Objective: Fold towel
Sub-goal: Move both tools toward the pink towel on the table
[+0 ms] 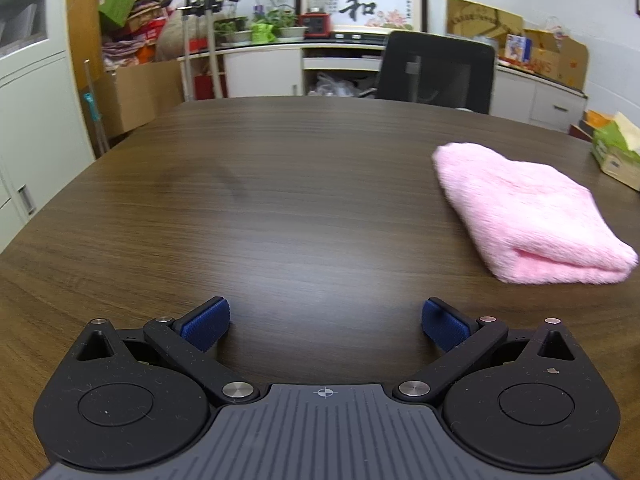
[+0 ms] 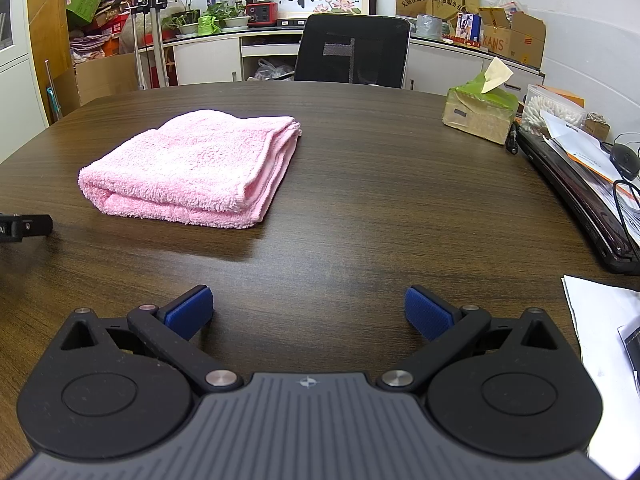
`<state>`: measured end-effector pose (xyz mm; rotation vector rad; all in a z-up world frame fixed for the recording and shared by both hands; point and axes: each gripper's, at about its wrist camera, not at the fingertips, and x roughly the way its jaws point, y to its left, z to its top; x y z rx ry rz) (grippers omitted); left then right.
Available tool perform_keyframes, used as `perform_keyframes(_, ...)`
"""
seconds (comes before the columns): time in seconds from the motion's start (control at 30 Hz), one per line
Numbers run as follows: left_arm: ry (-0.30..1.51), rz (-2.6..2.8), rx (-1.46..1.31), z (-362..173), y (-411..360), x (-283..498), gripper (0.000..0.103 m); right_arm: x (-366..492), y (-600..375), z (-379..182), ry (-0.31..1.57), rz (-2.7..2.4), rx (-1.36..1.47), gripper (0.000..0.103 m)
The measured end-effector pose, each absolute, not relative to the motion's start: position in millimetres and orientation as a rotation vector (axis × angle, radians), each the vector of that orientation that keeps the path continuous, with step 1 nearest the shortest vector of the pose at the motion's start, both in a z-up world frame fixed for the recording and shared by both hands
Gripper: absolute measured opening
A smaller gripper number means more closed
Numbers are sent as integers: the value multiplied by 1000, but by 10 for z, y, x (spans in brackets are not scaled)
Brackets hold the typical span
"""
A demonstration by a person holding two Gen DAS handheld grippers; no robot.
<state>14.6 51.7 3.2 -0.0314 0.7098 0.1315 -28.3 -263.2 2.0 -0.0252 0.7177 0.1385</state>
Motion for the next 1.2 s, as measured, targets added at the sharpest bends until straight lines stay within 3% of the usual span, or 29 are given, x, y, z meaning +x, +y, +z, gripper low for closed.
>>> perform_keyframes(0.7,706,155,-43,53,1009,153,103,-191,-2832,6,716,47,8,103)
perform_keyframes(1.2,702,133,-46,36,1127,125,103,-57,-3478,-28,713,-163,120,103)
